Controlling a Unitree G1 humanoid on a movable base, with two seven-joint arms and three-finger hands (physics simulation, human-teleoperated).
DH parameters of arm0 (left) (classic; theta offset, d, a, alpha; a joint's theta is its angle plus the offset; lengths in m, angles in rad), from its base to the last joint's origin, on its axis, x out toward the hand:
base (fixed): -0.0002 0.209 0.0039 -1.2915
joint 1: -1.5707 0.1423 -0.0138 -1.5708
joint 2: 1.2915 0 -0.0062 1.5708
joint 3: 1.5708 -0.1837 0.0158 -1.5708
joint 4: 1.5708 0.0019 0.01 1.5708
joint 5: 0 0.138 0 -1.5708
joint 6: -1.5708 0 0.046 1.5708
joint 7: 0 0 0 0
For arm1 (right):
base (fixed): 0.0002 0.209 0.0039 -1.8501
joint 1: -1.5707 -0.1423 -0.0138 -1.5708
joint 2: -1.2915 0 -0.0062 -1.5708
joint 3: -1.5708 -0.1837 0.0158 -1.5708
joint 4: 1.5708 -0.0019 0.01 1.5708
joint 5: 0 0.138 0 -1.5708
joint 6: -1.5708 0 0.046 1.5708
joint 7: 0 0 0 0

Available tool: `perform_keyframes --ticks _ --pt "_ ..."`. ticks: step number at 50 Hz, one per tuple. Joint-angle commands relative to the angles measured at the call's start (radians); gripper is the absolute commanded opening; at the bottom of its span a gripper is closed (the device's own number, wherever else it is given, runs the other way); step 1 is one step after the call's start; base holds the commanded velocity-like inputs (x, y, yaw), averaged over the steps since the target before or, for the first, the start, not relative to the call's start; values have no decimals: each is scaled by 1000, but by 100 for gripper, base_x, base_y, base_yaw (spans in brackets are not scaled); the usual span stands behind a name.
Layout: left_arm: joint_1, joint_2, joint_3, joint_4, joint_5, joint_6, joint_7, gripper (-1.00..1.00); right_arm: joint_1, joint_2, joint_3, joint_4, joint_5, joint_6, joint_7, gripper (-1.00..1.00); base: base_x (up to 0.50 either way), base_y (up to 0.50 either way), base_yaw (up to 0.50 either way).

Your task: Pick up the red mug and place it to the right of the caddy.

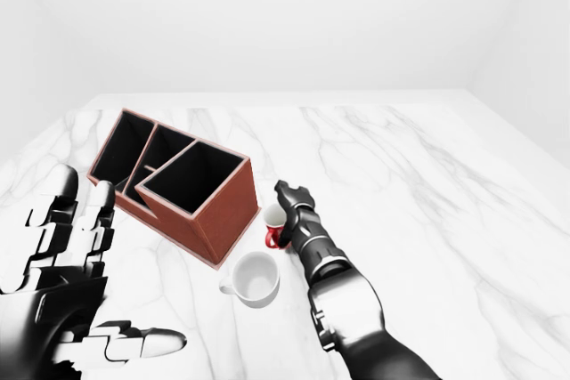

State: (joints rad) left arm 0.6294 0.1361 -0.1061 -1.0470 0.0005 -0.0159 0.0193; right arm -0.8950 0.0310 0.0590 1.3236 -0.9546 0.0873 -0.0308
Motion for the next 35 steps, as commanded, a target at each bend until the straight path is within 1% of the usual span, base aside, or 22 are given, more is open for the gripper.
perform_keyframes --ticks 1,4,7,9,16,21,23,25,28,30,32,33,34,35 --pt "4 9 -3 0 1 -8 6 100 173 23 45 31 1 0 -94 100 0 0 0" --pt "1 7 -2 0 0 -4 4 100 177 23 46 30 -1 0 -94 100 0 0 0" --pt "2 5 0 0 -1 -6 3 100 176 22 45 30 -1 0 -94 100 0 0 0" --pt "7 7 4 0 -5 -12 3 100 178 20 45 31 -1 0 -95 100 0 0 0" --pt "5 15 10 0 -13 -12 11 100 185 18 49 30 -9 0 -100 100 0 0 0" --pt "-15 6 -3 0 6 14 6 100 163 10 47 17 -4 0 -82 100 0 0 0" --pt "-12 1 -6 0 10 12 1 100 158 7 48 11 -3 0 -74 100 0 0 0" --pt "-14 -2 -1 0 7 15 -2 100 153 3 54 3 -5 0 -69 100 1 0 0" --pt "-24 -9 -10 0 19 29 -6 100 128 -9 57 -36 -3 0 -38 100 0 0 0" --pt "-24 -15 -17 0 29 30 -11 100 109 -17 54 -50 6 0 -19 100 0 0 0" --pt "-18 -20 -16 0 30 25 -16 100 86 -28 50 -90 15 0 19 91 0 0 0" --pt "-18 -21 -11 0 26 25 -18 100 88 -29 51 -106 19 0 30 91 0 0 0" --pt "-19 -20 0 0 15 26 -19 100 93 -32 56 -148 16 0 54 99 0 0 0" --pt "-20 -19 4 0 11 27 -19 100 104 -32 60 -194 15 0 81 100 0 0 0"
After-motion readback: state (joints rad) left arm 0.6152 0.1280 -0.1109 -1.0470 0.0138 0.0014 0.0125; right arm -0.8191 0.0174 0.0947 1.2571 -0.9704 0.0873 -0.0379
